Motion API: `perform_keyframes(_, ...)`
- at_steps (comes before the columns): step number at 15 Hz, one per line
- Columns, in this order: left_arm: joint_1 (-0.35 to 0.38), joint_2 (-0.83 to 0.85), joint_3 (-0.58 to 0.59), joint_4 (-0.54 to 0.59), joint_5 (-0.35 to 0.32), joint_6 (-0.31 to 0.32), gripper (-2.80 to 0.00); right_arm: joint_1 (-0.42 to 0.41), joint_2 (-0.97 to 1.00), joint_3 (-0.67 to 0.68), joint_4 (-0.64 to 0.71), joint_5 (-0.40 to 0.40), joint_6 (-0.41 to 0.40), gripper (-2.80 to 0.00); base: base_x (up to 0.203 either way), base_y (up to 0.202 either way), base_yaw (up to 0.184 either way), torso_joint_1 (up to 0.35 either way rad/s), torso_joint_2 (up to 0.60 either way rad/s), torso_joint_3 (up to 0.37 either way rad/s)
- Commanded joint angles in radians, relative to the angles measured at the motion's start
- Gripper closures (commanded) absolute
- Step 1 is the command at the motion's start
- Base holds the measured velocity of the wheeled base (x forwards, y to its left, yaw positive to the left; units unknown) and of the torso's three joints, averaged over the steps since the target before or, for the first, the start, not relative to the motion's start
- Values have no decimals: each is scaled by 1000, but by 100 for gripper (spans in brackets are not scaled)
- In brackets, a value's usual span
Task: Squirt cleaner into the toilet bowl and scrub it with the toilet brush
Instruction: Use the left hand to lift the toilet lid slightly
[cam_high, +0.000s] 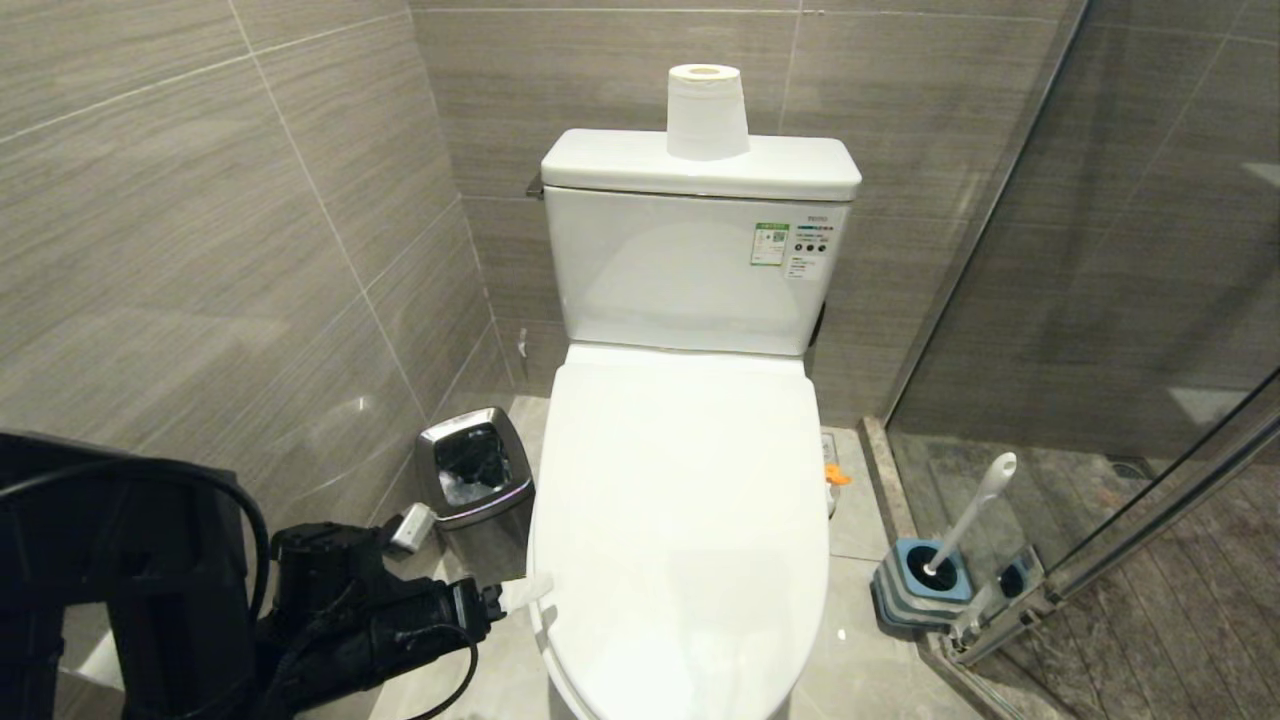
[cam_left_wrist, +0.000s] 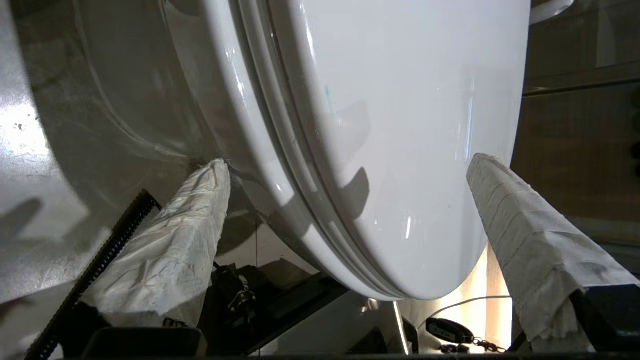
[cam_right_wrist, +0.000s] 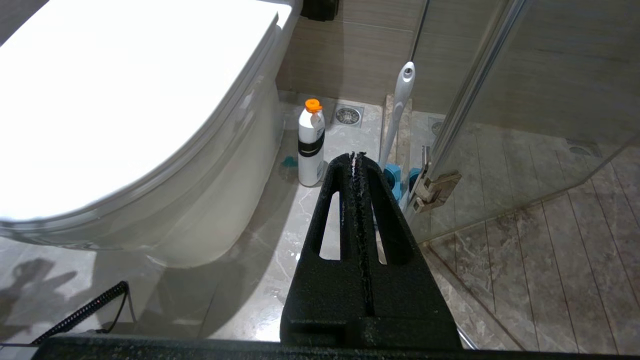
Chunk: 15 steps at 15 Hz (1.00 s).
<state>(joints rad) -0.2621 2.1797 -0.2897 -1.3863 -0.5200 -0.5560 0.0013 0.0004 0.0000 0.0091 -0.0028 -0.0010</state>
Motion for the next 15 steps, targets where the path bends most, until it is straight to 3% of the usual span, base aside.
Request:
perform_keyframes(1,0,-17,14,-11,-4,-1,-280,0,-2,2,0,0,-1,0,0,0,0,0,0,0)
perform_keyframes(10,30,-237,132,-1,-14,-2,-280,0,-1,2,2,0,1,0,0,0,0,0,0,0)
perform_keyframes(12,71,-224,120,-1,-111,-6,-280,0,-1,2,2,1,0,0,0,0,0,0,0,0)
perform_keyframes(15,83,-201,114,0,-167,-5,-280,0,-1,2,2,1,1,0,0,0,0,0,0,0)
